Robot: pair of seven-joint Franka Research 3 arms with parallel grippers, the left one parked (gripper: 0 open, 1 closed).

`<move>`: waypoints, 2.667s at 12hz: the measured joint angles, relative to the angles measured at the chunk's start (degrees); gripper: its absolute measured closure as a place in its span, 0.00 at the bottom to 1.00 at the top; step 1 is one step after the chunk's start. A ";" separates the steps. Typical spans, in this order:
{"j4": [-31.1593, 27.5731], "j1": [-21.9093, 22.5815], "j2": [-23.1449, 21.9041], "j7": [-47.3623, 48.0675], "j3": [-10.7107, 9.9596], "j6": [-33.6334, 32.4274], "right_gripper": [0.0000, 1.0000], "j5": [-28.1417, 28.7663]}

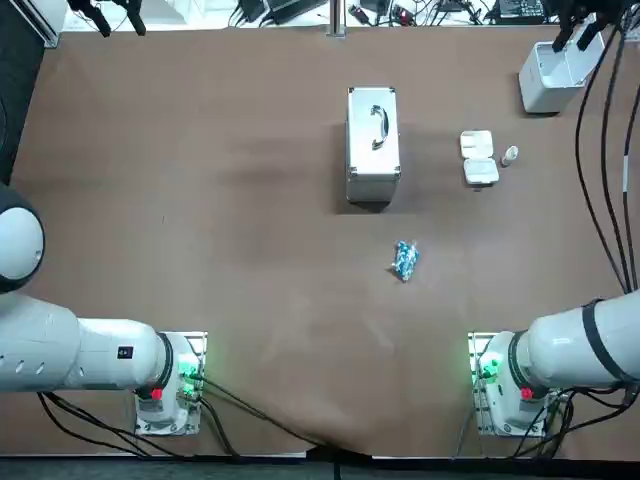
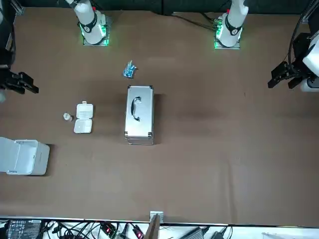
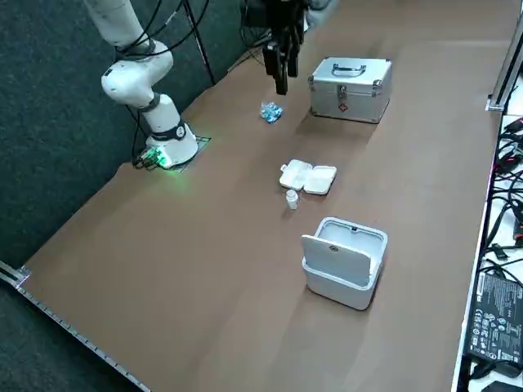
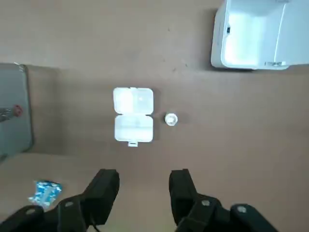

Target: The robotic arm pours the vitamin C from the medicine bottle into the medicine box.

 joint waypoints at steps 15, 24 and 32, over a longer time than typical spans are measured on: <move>-0.60 5.41 -6.73 0.52 -0.97 -2.25 0.33 0.68; -0.65 5.34 -6.64 0.60 -1.69 0.23 0.33 0.07; -0.65 5.05 -6.60 4.73 -1.62 1.80 0.33 -0.08</move>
